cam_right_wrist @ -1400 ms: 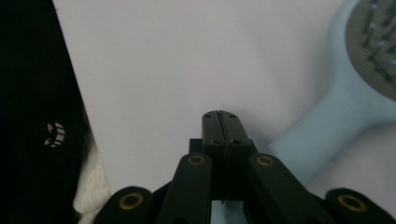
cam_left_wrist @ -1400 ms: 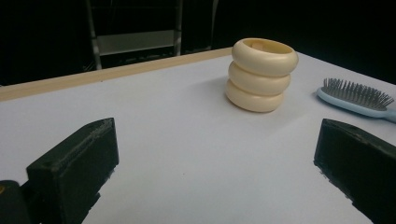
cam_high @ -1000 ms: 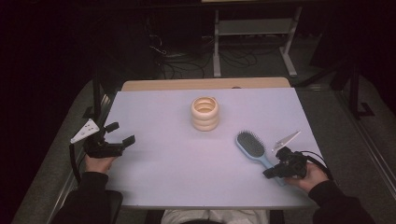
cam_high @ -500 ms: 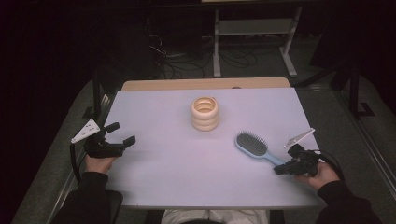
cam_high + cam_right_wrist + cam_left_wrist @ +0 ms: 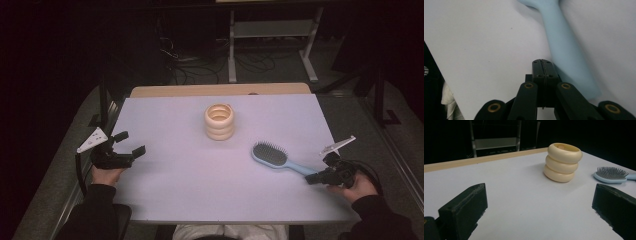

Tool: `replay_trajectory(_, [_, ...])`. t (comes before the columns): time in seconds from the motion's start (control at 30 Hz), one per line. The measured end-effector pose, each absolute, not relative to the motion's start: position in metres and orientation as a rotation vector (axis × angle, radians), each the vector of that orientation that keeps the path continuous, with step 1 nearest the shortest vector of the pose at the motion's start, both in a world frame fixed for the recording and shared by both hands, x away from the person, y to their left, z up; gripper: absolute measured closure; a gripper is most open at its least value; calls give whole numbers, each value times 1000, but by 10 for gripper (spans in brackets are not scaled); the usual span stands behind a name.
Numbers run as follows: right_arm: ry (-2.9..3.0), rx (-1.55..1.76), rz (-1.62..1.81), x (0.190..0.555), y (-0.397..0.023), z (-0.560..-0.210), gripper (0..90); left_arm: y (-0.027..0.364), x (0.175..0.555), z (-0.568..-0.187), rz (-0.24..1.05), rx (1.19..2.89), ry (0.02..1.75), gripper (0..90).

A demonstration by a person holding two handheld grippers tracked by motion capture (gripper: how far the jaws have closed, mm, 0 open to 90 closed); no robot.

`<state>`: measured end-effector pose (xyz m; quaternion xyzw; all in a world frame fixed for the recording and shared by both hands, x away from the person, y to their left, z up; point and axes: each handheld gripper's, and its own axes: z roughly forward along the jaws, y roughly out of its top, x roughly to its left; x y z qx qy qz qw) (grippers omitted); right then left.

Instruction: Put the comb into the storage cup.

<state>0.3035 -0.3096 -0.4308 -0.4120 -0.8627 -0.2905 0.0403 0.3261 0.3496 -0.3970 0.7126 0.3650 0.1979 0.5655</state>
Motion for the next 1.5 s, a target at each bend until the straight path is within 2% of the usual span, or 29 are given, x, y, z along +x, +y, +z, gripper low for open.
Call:
replay_trajectory(0.17, [-2625,-1310,-903,302,-322,-427,890,349,326,-397,472,1676,862,0])
replay_trajectory(0.57, [-2722,-1304,-886,301,-331,-389,883,348,326,-397,474,1685,862,0])
replay_trajectory(0.8, [-2806,-1229,-858,311,-320,-366,815,348,327,-398,469,1686,865,0])
replay_trajectory(1.0, [-2831,-1184,-844,323,-307,-353,456,348,328,-398,468,1687,862,0])
replay_trajectory(1.07, [-2870,-1218,-827,328,-303,-352,244,348,328,-398,467,1685,860,0])
replay_trajectory(1.13, [-2893,-1217,-810,331,-298,-353,117,348,328,-398,467,1686,860,0])
replay_trajectory(1.23, [-2921,-1188,-770,336,-291,-358,1,348,328,-398,468,1686,858,0])
replay_trajectory(1.5, [-2994,-1110,-743,343,-277,-368,0,348,329,-399,458,1685,858,0])
